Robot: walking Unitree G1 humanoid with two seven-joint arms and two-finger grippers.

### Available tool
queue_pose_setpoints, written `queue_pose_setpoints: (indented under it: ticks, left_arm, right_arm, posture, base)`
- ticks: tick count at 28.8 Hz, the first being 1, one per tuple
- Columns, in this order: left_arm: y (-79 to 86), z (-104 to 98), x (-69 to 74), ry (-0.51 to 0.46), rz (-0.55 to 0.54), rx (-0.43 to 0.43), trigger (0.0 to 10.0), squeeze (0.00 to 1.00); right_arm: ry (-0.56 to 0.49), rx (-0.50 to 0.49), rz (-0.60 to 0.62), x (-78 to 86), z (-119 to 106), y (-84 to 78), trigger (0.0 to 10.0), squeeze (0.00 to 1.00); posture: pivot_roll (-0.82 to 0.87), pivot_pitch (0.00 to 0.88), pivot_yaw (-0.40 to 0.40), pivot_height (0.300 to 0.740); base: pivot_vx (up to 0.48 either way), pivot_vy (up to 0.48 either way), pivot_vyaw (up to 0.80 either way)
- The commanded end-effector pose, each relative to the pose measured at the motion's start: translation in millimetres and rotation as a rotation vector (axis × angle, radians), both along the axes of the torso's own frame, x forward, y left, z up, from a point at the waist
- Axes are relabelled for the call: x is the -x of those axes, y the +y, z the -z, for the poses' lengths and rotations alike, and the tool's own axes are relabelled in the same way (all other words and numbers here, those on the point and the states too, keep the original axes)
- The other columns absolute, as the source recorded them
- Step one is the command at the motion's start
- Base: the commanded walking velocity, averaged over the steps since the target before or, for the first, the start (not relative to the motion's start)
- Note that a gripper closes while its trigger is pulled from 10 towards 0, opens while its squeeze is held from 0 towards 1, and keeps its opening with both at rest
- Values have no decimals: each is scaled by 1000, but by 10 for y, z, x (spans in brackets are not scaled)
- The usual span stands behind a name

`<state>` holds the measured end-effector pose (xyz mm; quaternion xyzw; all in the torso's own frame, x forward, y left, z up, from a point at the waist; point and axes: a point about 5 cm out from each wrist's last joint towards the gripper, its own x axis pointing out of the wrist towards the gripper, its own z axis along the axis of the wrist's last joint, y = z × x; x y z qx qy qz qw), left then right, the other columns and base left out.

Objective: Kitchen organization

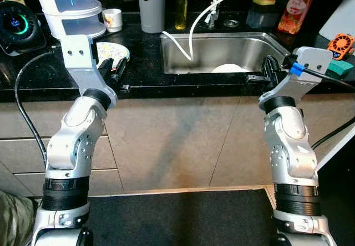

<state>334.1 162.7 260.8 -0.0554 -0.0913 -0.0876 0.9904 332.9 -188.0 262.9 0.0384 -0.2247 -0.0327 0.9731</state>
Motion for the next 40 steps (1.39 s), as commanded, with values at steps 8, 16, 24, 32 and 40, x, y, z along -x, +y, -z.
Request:
queue_pose_setpoints:
  ticks: [8,16,24,32,40]
  left_arm:
    - [146,23,-24,32,-42,7,10000,0]
    - [141,8,-34,29,-46,1,10000,0]
    - [101,0,-37,22,-32,-18,10000,0]
    - [101,17,-42,47,-22,-69,10000,0]
    - [657,-72,41,50,15,-441,10000,0]
  right_arm:
    - [-1,10,-14,-6,-2,40,10000,0]
    - [-2,9,-16,-8,-2,47,10000,0]
    - [-3,9,-17,-8,-1,52,10000,0]
    - [9,79,-2,-13,7,54,10000,0]
    - [-10,194,48,51,-26,-143,10000,0]
  posture:
    - [102,26,1,740]
    - [100,19,2,740]
    - [101,15,4,740]
    - [100,17,6,740]
    - [117,46,5,740]
  base:
    - [0,0,0]
    - [0,234,0]
    - [0,0,0]
    - [0,0,0]
    - [0,0,0]
